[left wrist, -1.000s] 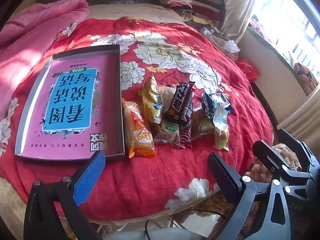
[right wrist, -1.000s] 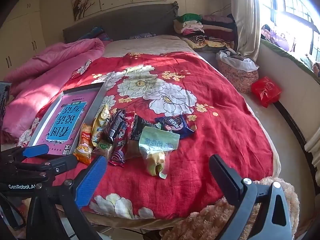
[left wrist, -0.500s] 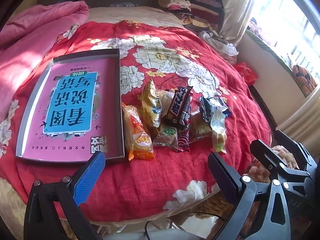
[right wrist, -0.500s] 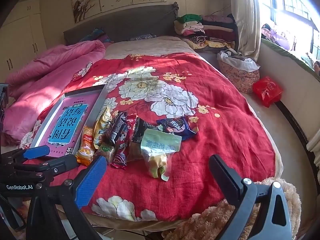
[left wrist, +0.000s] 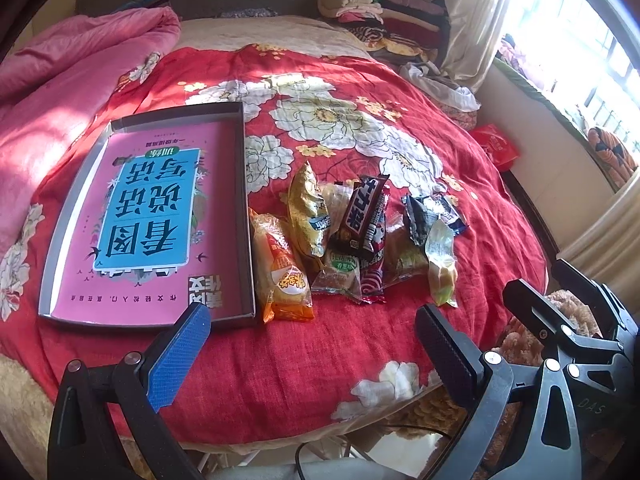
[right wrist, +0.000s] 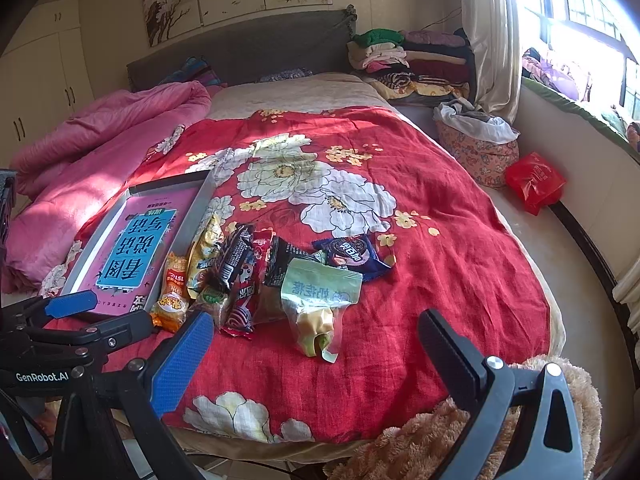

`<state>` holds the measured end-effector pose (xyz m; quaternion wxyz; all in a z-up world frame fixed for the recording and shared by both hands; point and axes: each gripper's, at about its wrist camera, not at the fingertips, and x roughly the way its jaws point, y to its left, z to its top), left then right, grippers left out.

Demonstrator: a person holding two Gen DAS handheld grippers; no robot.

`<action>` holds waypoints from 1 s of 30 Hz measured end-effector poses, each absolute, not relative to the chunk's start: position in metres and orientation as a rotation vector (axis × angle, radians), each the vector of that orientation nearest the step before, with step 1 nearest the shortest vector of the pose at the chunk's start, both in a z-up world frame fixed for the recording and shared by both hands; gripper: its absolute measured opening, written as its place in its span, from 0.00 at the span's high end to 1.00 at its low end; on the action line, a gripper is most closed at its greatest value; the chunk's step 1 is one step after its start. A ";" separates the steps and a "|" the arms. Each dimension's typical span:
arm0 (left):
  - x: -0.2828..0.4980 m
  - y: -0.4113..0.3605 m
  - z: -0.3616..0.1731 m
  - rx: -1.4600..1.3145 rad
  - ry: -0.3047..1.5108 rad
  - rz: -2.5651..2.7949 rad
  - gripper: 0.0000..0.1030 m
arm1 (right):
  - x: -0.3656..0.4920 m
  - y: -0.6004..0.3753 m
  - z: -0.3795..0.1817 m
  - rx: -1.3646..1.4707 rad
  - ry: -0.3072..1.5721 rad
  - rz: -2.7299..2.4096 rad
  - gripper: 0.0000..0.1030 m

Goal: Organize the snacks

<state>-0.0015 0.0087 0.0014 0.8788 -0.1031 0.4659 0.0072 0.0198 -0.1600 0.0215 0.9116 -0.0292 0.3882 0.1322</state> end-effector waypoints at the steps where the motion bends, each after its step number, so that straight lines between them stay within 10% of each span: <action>1: -0.002 0.009 0.002 -0.215 0.969 0.016 0.01 | 0.020 -0.160 0.021 -0.060 0.800 0.273 0.00; 30: -0.001 0.007 0.000 -0.207 0.978 0.020 0.01 | 0.022 -0.161 0.023 -0.061 0.797 0.268 0.00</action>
